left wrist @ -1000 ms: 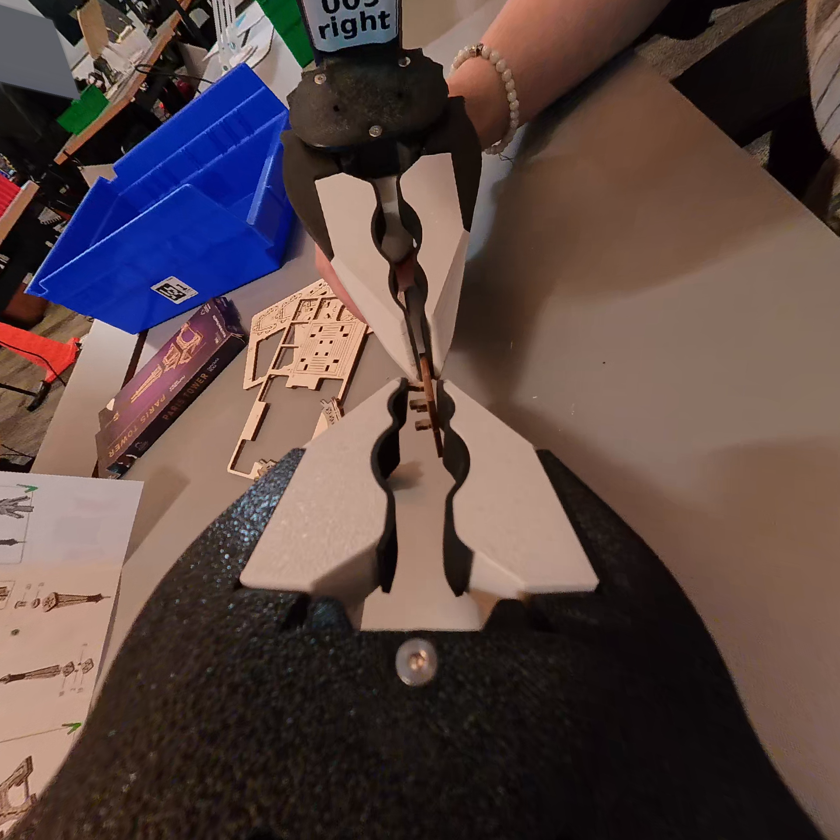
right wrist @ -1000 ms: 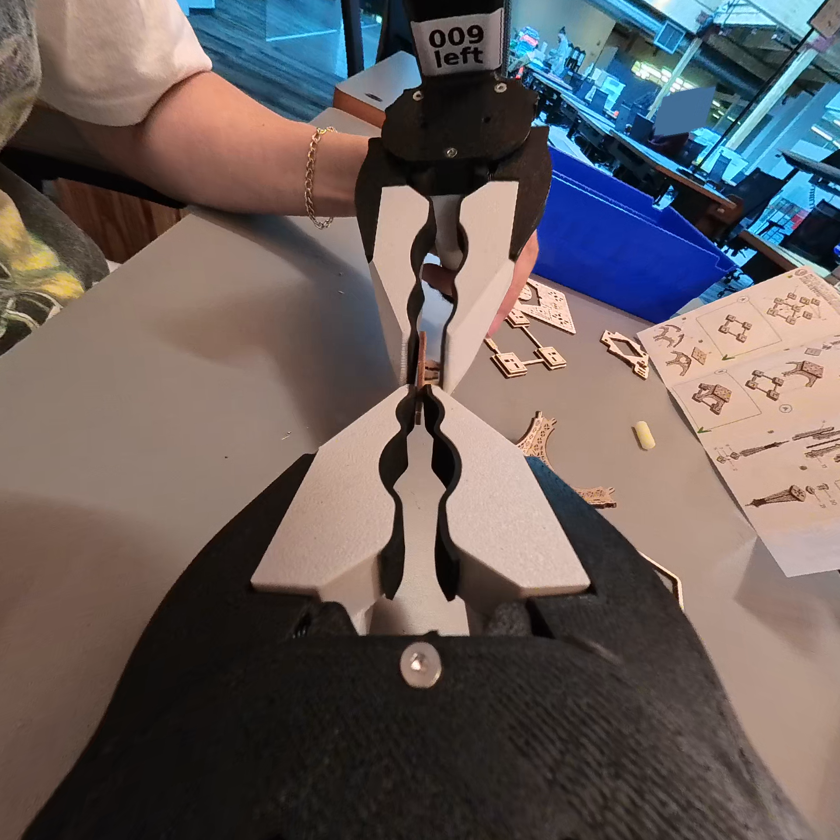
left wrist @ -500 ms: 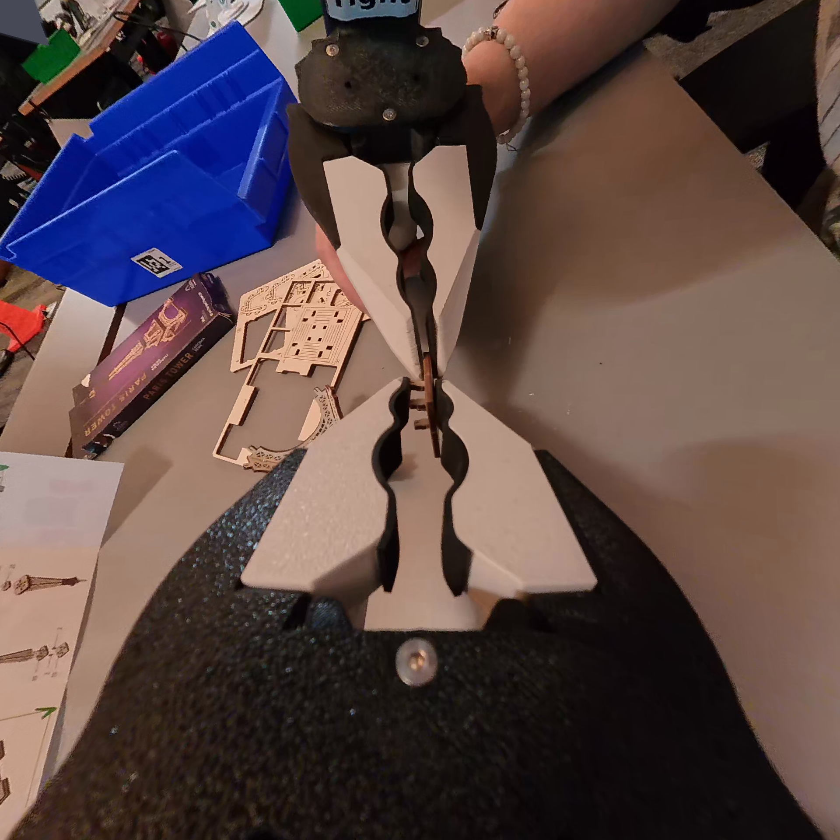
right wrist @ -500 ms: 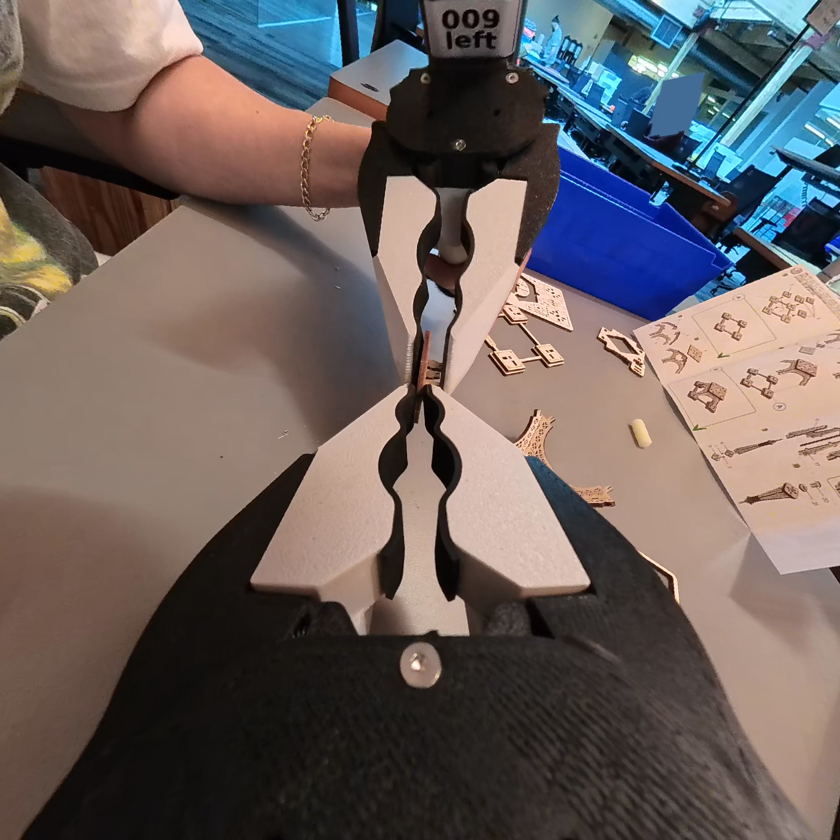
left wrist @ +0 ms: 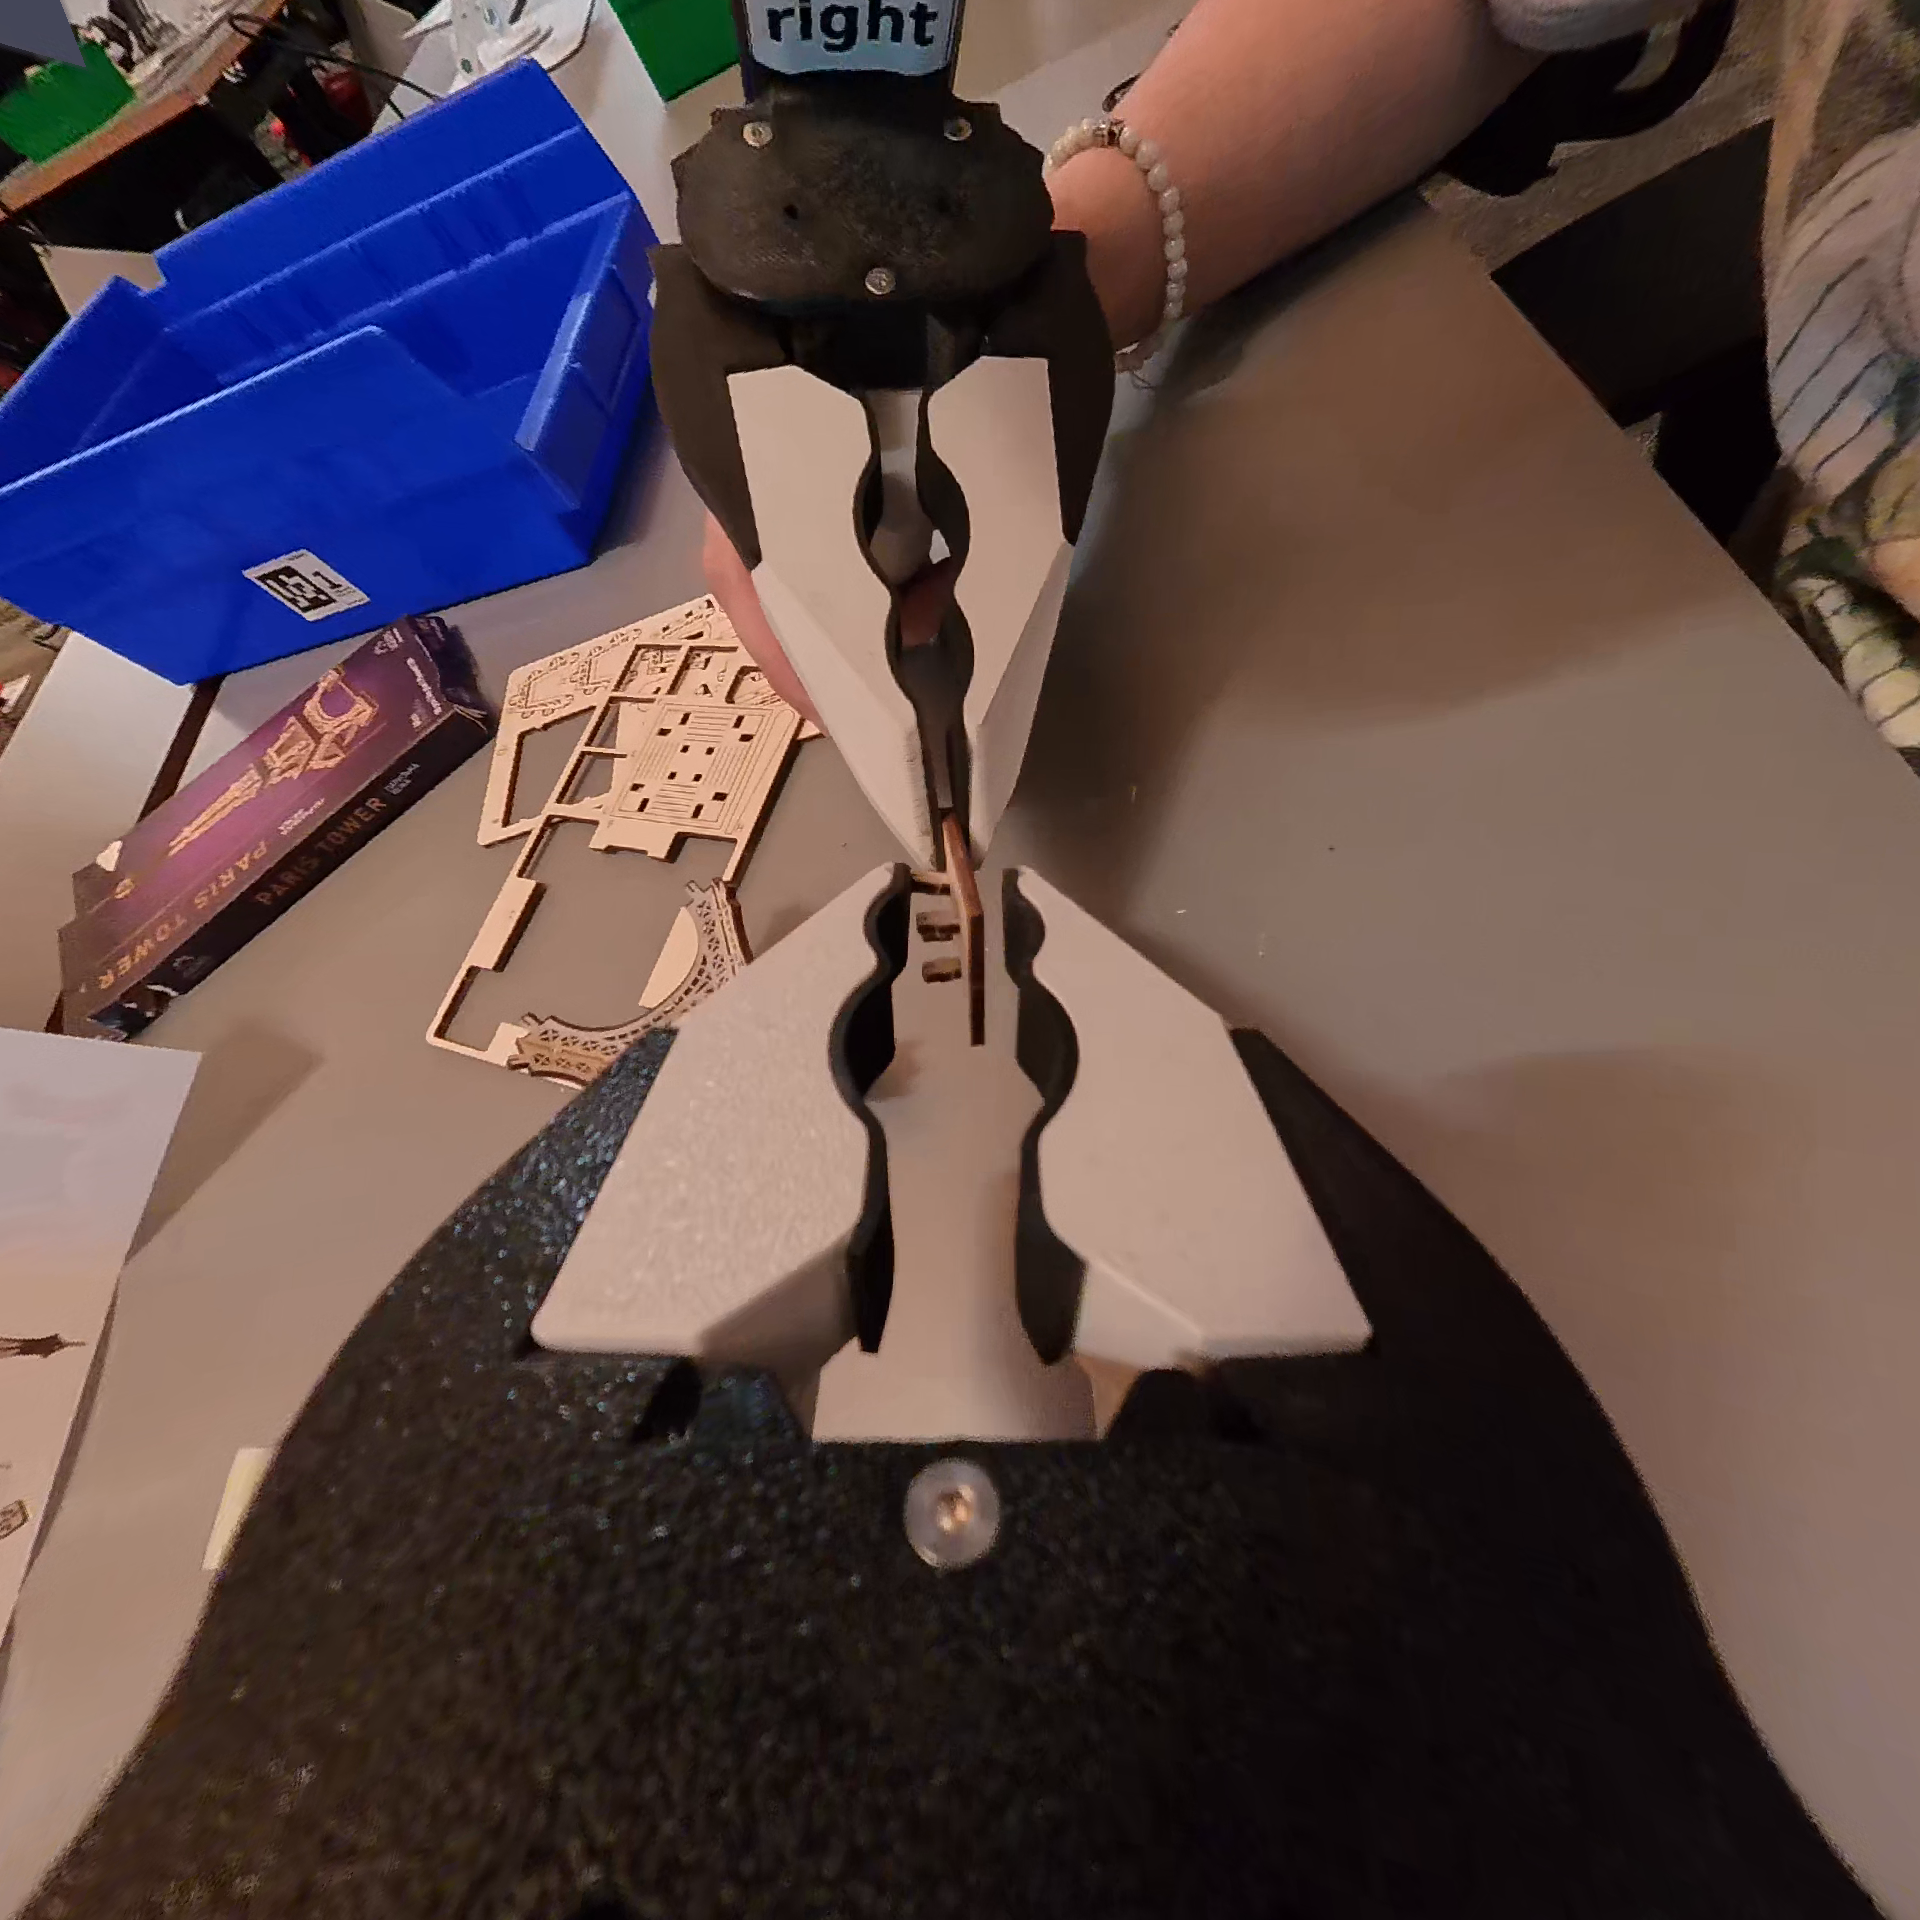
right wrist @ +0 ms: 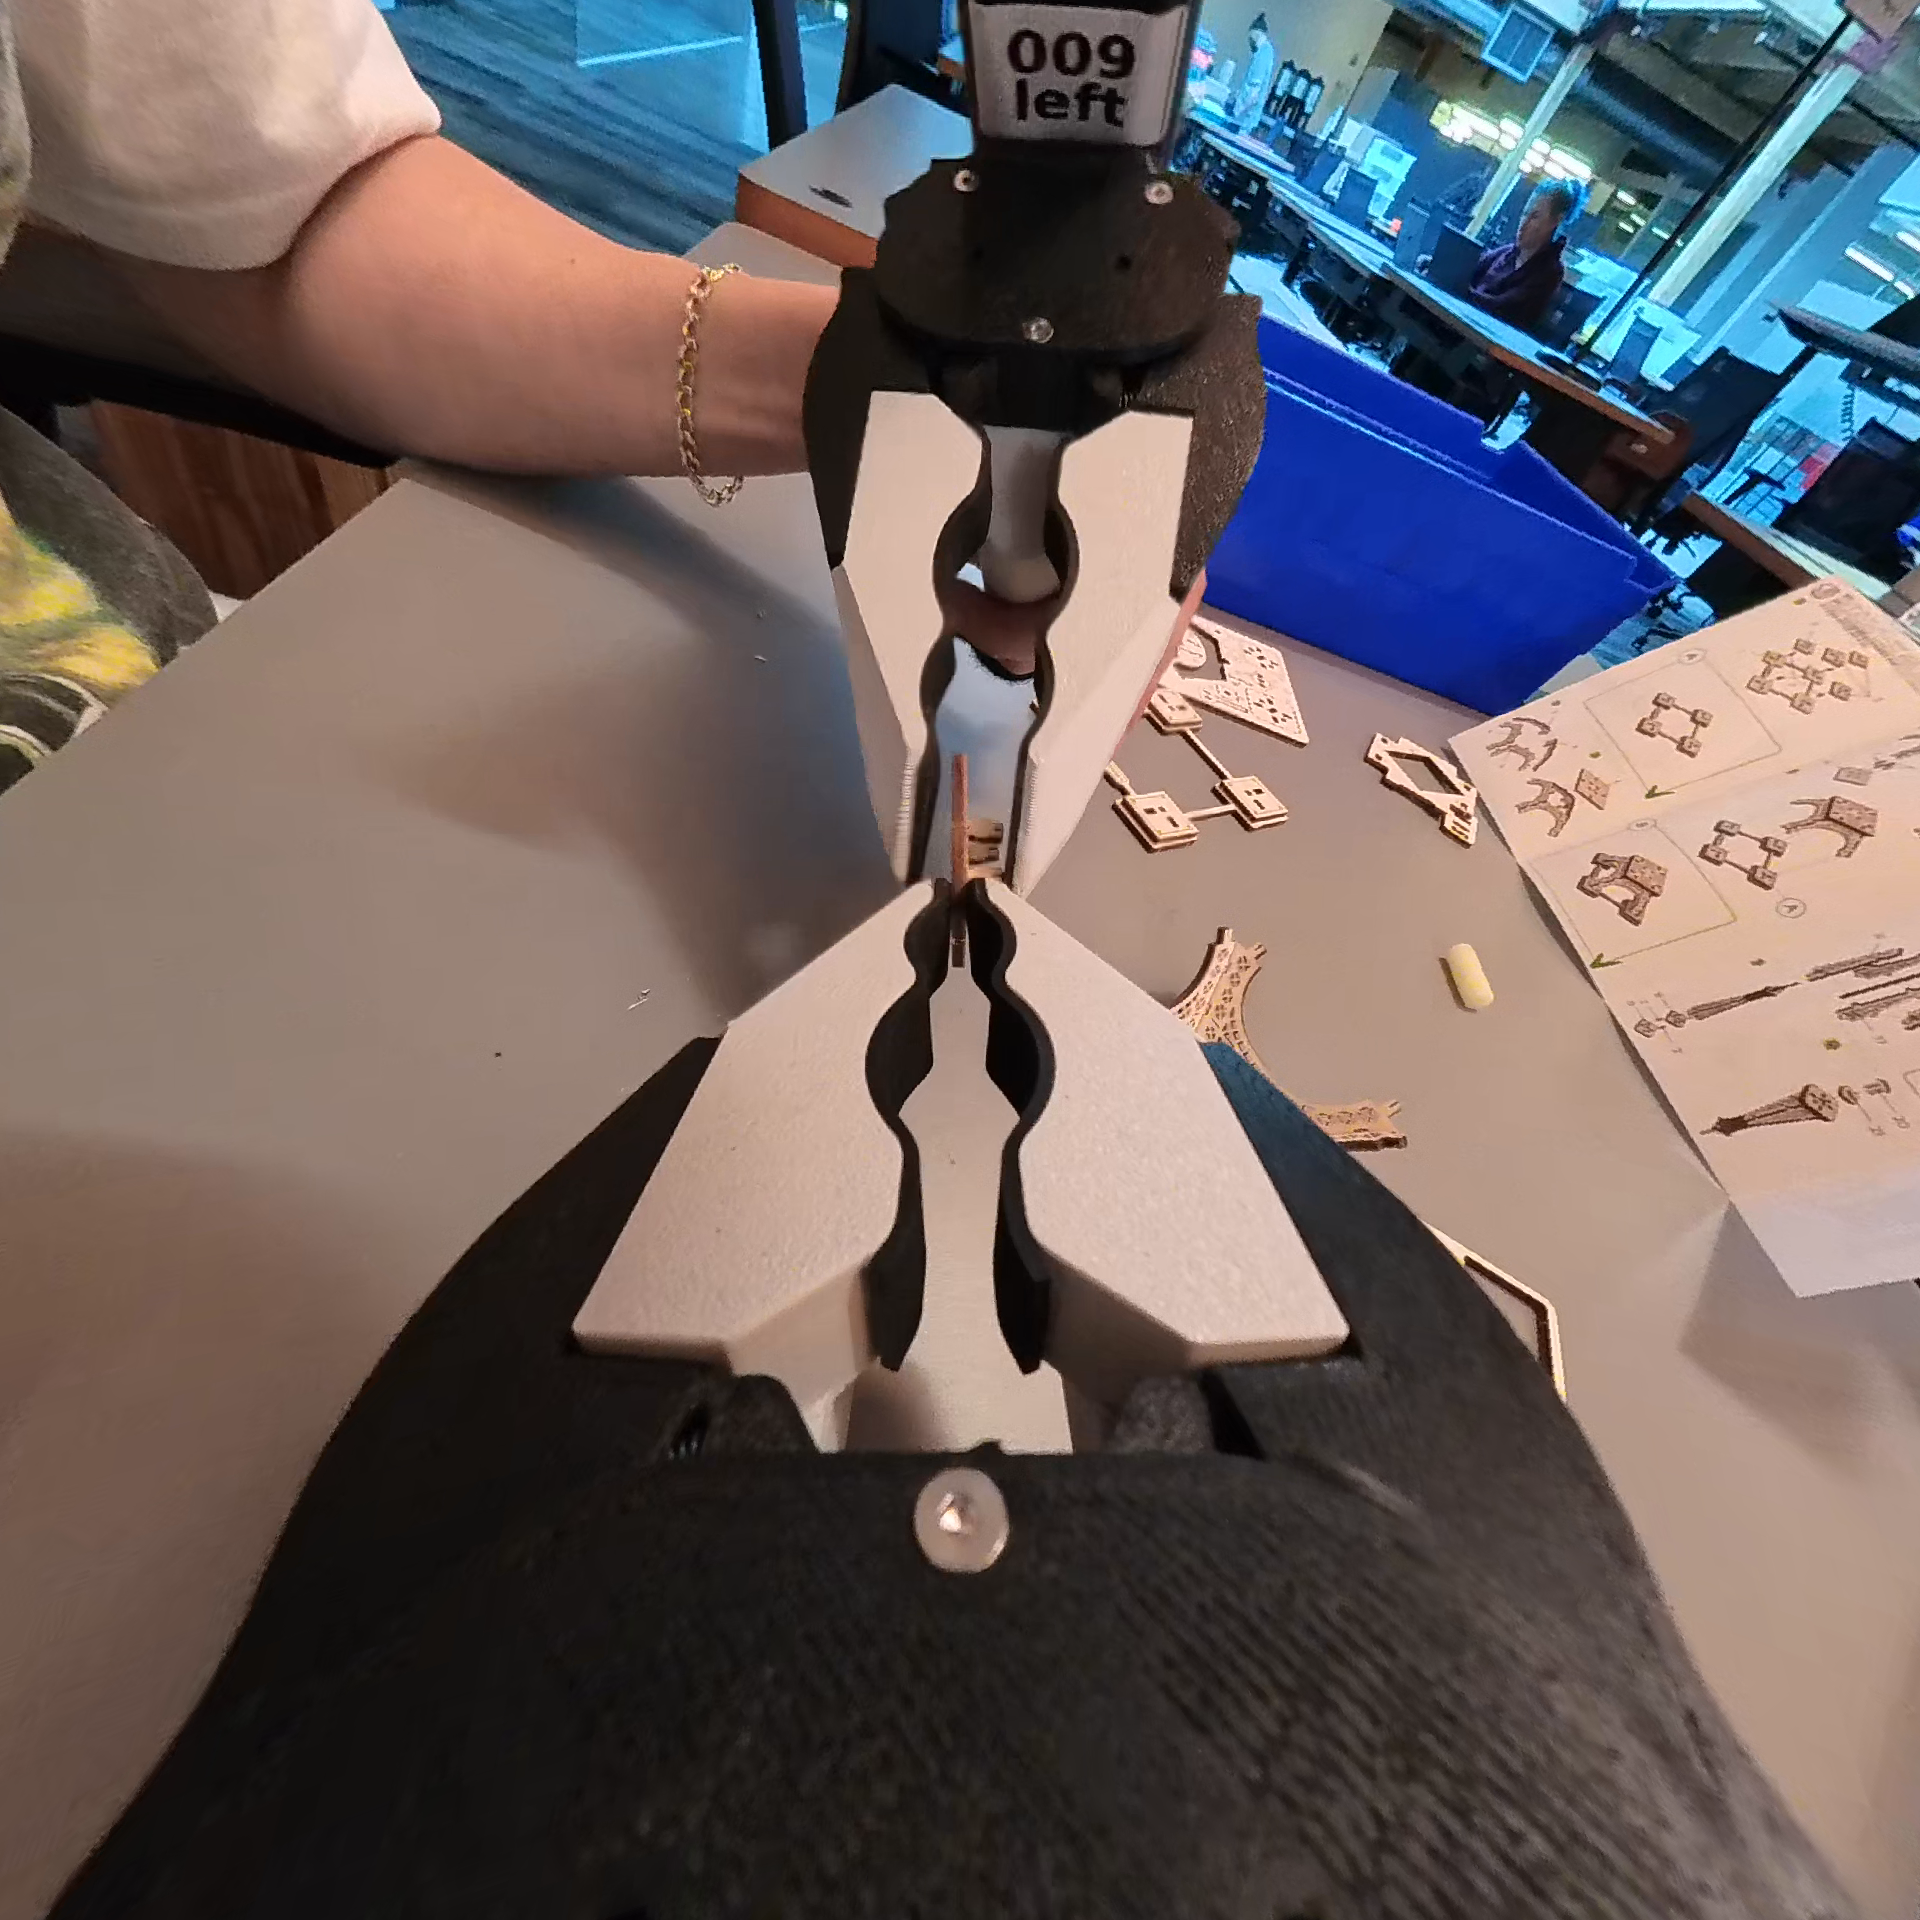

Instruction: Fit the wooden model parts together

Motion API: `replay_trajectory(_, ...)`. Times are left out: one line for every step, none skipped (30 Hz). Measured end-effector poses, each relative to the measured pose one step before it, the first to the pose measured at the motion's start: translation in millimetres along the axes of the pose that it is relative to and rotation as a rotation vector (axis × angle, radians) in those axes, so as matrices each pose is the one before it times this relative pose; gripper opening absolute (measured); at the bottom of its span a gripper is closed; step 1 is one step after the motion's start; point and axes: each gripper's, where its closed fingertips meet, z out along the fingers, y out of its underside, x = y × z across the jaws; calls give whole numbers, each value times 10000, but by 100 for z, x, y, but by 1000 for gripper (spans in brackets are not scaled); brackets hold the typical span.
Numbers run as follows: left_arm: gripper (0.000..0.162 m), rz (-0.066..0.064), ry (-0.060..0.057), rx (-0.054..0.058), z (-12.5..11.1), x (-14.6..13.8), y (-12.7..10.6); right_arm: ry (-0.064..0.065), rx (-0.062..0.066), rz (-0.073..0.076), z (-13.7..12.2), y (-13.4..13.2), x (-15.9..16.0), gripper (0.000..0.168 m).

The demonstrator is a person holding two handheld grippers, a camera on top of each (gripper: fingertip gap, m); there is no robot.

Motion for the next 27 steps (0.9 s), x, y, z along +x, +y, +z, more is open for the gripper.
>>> replay_trajectory(14,11,30,-25,9,54,49,1,-37,-25,39,44,-37,1)
replay_trajectory(13,19,-13,-18,3,-6,31,-23,-14,-7,20,20,-30,1)
replay_trajectory(12,2,-31,-18,-17,-47,17,-9,-9,-2,14,3,-18,0)
replay_trajectory(11,11,-51,-28,-8,-81,33,17,-19,3,24,28,25,0)
replay_trajectory(11,45,-55,-35,-4,-61,31,20,-19,13,14,23,32,1)
replay_trajectory(10,59,-54,-37,-17,-51,22,1,0,23,-7,4,23,0)
replay_trajectory(10,56,-61,-39,-22,-71,-7,6,13,30,-13,-15,41,0)
replay_trajectory(10,62,-53,-38,0,-47,-5,7,15,31,-22,-26,38,0)
replay_trajectory(10,65,-46,-43,0,-40,37,-5,-10,29,1,19,22,0)
replay_trajectory(10,52,-30,-45,14,-10,55,-11,-24,29,18,29,15,0)
replay_trajectory(9,30,-12,-45,18,-6,55,-15,-23,7,21,33,-21,0)
replay_trajectory(9,40,-31,-49,-1,-37,32,18,-18,-9,16,21,16,0)
replay_trajectory(8,62,-27,-44,0,-21,14,16,1,-12,9,-2,7,0)
replay_trajectory(8,14,6,-51,6,16,10,-27,2,-13,0,-8,-42,1)
replay_trajectory(8,-26,2,-52,-1,-21,18,28,-6,-11,3,9,24,1)
replay_trajectory(8,-17,14,-40,-1,9,9,17,-5,-22,3,3,3,1)
replay_trajectory(8,-9,28,-46,14,52,30,-23,-17,-39,19,24,-67,1)
replay_trajectory(8,8,10,-61,19,29,46,17,-31,-45,21,35,-20,1)
replay_trajectory(8,15,2,-68,20,18,49,24,-28,-83,29,48,-20,1)
replay_trajectory(8,6,13,-71,34,40,67,3,-39,-75,23,67,-42,1)
replay_trajectory(8,-12,17,-59,33,33,68,3,-45,-54,38,66,-33,1)
replay_trajectory(8,-13,-8,-24,13,-16,31,30,-20,-29,7,22,9,1)
replay_trajectory(8,5,-30,-3,-14,-37,-31,34,27,-15,-23,-29,44,1)
replay_trajectory(8,15,-44,-16,-13,-61,-47,18,38,28,-32,-47,56,1)
replay_trajectory(8,11,-44,-24,-14,-53,-43,10,32,43,-43,-39,57,1)
replay_trajectory(8,-5,-21,-16,-11,-30,-28,3,24,22,-19,-28,29,1)
replay_trajectory(8,-7,1,-13,-1,-13,8,4,1,-3,1,-2,7,1)
